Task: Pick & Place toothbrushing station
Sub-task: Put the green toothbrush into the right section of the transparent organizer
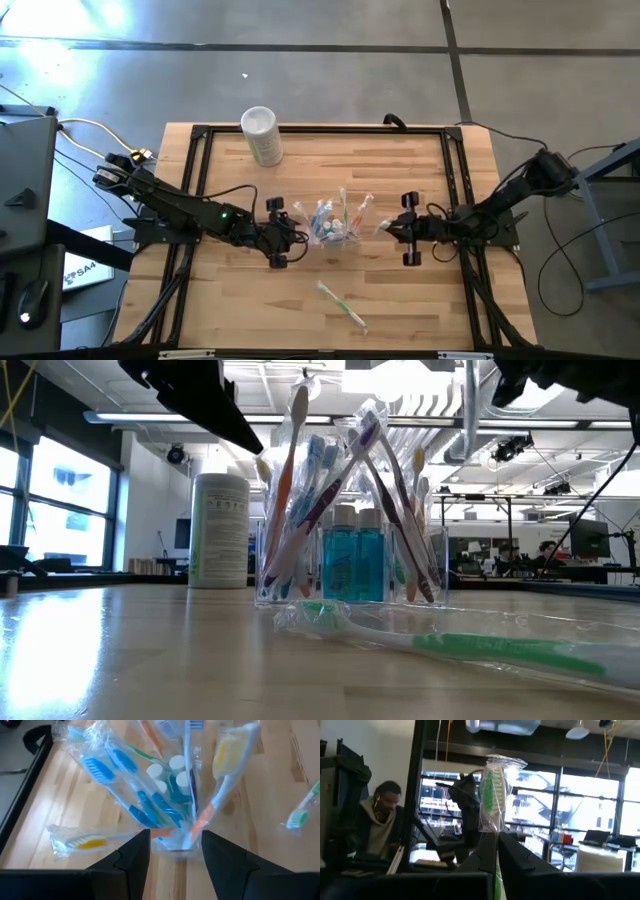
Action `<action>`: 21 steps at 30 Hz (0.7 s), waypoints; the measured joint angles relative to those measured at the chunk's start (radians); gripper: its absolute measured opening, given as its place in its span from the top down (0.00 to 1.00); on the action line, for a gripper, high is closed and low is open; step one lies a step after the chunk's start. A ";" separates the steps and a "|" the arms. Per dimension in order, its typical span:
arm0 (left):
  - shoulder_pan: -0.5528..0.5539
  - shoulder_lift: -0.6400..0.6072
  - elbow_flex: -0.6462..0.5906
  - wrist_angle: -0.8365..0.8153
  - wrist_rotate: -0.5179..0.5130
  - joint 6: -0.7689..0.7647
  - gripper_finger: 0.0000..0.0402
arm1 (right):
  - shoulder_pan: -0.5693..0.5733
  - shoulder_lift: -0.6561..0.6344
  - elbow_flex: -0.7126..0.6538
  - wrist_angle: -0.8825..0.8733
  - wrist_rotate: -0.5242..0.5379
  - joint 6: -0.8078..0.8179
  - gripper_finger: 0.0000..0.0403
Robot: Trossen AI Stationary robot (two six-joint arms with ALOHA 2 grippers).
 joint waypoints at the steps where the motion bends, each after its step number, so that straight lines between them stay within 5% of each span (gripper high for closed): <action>1: 0.000 0.000 0.000 0.000 0.001 0.011 0.57 | 0.002 0.005 0.014 -0.001 0.000 -0.013 0.99; 21: 0.000 -0.023 0.000 0.008 0.025 0.016 0.57 | -0.009 0.096 0.066 -0.005 0.007 -0.023 0.99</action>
